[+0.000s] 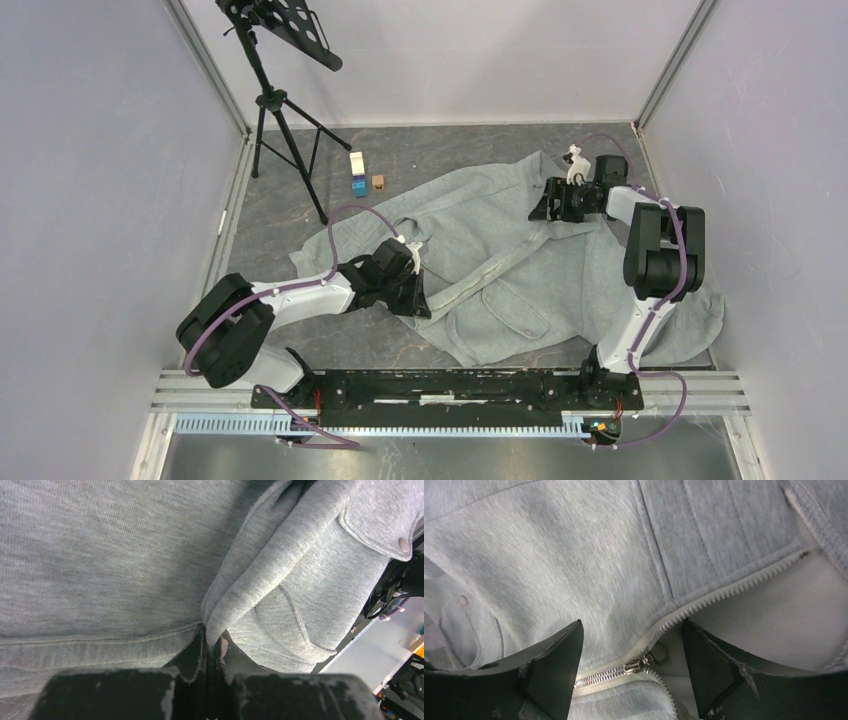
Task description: Zip up the jacket
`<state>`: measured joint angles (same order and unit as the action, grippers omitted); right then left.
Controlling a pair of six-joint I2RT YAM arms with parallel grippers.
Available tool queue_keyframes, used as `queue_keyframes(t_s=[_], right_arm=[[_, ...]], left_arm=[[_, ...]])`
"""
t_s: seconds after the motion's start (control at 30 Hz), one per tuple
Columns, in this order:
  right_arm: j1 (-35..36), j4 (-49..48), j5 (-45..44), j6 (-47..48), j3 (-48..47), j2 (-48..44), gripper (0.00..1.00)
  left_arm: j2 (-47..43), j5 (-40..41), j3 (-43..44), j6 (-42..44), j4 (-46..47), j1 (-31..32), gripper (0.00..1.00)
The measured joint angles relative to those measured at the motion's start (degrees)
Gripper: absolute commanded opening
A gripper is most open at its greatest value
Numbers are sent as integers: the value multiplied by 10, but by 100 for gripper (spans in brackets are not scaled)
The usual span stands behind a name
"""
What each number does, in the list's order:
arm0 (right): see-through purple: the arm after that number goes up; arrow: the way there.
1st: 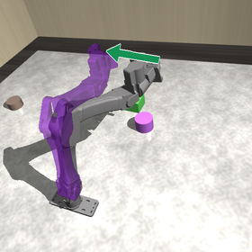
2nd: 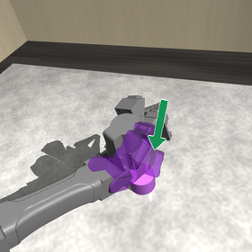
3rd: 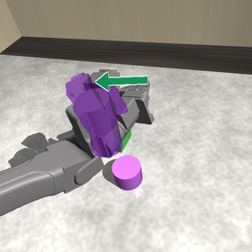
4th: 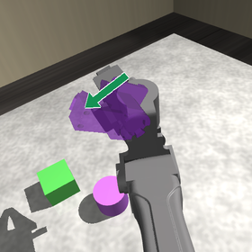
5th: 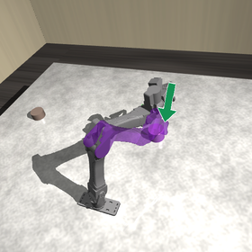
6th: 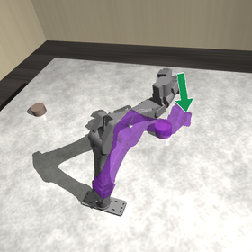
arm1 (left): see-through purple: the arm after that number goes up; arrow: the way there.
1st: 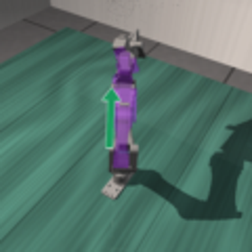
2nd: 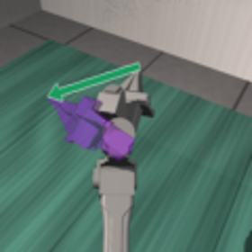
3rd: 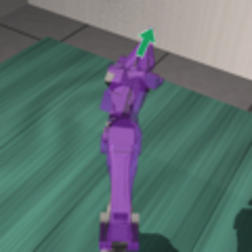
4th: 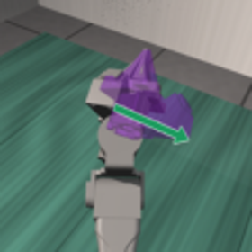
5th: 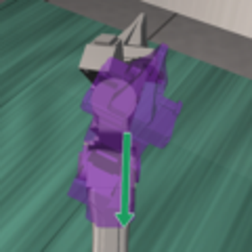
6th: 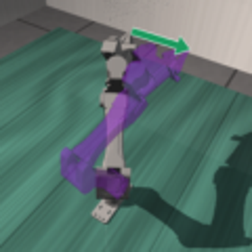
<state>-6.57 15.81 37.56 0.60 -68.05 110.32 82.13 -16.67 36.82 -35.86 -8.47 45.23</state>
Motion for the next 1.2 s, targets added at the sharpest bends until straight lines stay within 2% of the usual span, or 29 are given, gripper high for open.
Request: queue_keyframes(t_s=[0.3,0.43,0.87,1.0,1.2], right_arm=[[-31,-16,52,-36,42,-18,55],[-35,-26,64,-46,51,-23,37],[-52,-76,85,-101,65,-34,41],[-56,-91,95,-118,67,-34,36],[-56,-98,103,-128,68,-34,37]], left_arm=[[0,-4,0,0,0,0,2],[0,-4,0,0,0,0,2],[0,-5,0,0,1,0,2],[0,-5,0,0,1,0,2],[0,-5,0,0,1,0,2]])
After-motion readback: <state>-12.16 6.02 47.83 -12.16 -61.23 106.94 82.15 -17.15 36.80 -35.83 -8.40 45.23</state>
